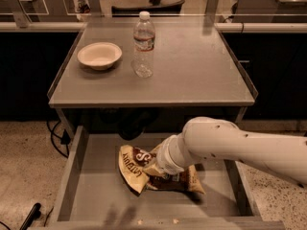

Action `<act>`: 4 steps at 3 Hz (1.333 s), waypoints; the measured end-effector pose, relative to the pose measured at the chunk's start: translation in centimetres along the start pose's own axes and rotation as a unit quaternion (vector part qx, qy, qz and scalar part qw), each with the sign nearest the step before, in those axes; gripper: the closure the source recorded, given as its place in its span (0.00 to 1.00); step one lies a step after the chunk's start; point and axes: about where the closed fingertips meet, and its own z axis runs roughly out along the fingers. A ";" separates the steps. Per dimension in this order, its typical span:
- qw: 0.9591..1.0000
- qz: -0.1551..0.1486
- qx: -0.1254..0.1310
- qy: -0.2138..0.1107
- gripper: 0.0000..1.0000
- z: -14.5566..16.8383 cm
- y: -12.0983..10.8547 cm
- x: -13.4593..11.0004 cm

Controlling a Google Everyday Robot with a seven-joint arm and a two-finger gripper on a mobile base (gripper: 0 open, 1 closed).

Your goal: Pick brown chip bag from top drawer and place on counter

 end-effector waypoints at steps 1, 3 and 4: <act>1.000 -0.006 -0.001 0.001 1.00 -0.5 0.2 -0.2; 0.999 0.003 0.026 -0.024 1.00 -10.1 1.0 -0.3; 0.998 -0.005 0.057 -0.028 1.00 -15.4 -0.1 -0.8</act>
Offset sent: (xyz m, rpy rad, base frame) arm -0.0307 -0.0402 0.0596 0.0017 -0.0082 -0.0262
